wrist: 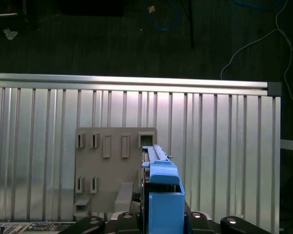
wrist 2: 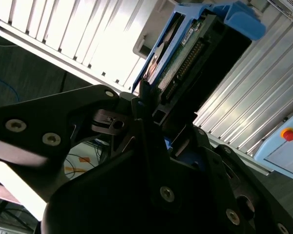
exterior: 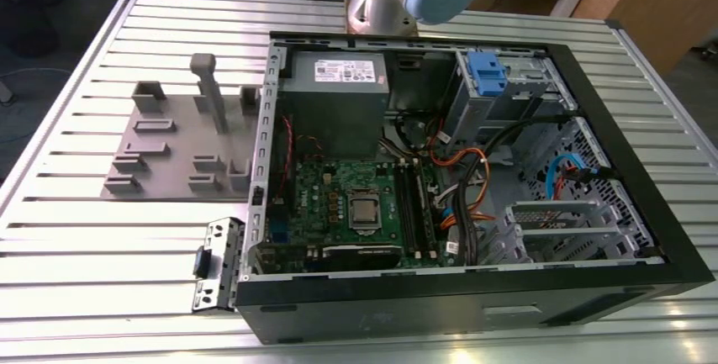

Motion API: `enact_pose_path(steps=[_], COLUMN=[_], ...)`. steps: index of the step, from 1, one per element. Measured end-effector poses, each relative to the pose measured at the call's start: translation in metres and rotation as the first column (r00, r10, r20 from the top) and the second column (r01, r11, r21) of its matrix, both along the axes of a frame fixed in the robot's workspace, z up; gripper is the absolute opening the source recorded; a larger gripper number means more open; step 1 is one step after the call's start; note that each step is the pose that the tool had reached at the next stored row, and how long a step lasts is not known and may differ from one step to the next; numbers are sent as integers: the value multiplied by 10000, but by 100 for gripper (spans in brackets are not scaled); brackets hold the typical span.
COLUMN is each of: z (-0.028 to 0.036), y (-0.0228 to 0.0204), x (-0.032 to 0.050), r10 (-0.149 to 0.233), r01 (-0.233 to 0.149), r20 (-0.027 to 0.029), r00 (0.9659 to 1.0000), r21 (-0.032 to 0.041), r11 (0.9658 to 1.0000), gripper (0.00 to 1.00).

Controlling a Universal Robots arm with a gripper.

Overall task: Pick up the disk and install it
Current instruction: 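Pick up the disk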

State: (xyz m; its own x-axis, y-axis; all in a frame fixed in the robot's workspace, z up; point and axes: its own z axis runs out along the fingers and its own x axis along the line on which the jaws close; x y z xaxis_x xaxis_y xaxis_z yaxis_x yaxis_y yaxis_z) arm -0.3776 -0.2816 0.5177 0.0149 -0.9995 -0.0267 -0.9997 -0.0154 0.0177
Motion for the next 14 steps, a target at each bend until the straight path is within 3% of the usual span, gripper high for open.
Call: enact_pose_path(steps=[14], z=[140], y=[0], x=[0], r10=[0], r01=[0], r20=[1], r00=[10000], r21=[2], r11=[10000], gripper=[36])
